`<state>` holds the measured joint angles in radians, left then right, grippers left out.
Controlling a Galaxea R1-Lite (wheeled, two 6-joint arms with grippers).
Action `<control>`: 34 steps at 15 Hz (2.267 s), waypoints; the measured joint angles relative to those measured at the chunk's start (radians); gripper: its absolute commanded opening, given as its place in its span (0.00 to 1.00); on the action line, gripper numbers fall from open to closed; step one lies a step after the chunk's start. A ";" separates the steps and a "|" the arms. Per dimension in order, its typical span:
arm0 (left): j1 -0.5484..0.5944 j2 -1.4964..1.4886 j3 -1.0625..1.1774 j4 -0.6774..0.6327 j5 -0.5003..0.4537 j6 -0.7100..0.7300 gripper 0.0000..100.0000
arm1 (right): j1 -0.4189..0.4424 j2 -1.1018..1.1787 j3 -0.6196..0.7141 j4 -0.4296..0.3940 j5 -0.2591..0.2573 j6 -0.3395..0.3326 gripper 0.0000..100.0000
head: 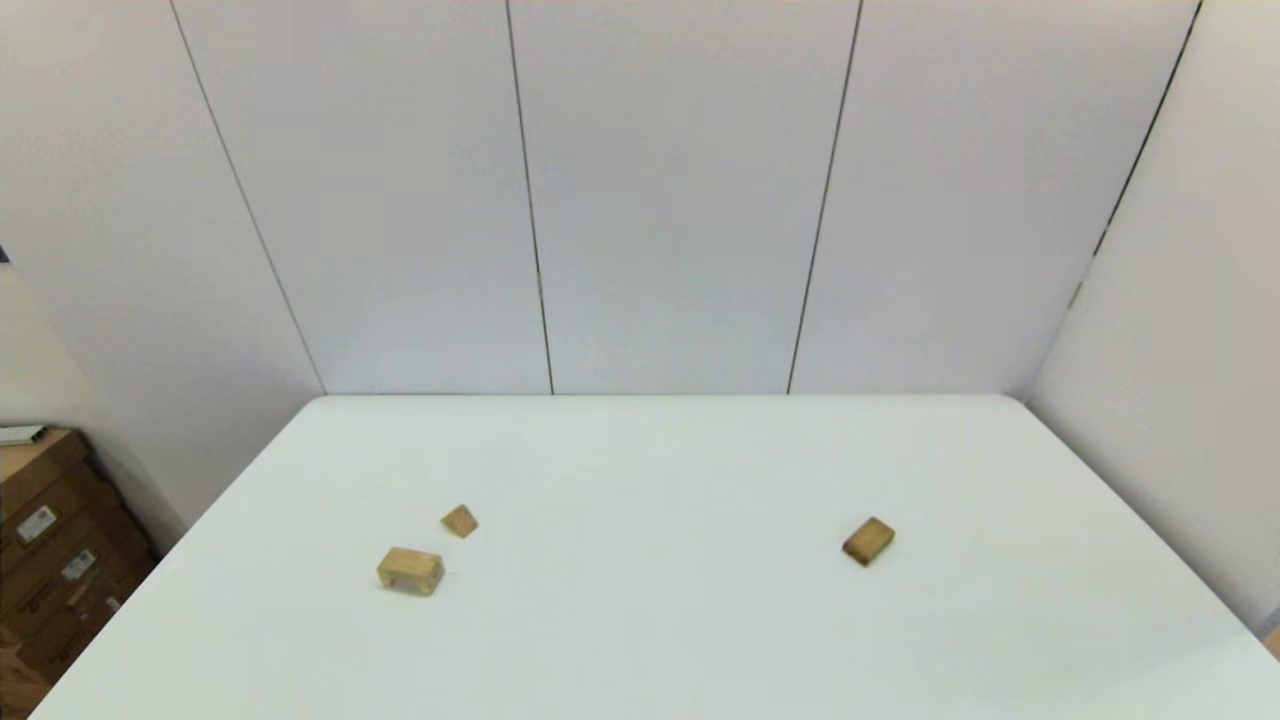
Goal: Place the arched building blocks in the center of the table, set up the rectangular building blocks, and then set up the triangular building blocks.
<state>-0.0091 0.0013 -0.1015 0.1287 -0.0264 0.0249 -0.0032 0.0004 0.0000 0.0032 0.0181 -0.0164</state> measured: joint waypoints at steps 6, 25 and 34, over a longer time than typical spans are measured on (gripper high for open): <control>-0.002 0.223 -0.335 0.229 -0.091 0.003 1.00 | 0.000 0.000 0.000 0.000 0.000 0.000 1.00; -0.008 1.637 -0.699 -0.023 -0.051 0.176 1.00 | 0.000 0.000 0.000 0.000 0.000 0.000 1.00; -0.008 1.847 -0.731 -0.003 -0.060 0.524 1.00 | 0.000 0.000 0.000 0.000 0.000 0.000 1.00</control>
<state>-0.0168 1.8487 -0.8326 0.1260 -0.0864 0.5489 -0.0032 0.0004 0.0000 0.0032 0.0181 -0.0164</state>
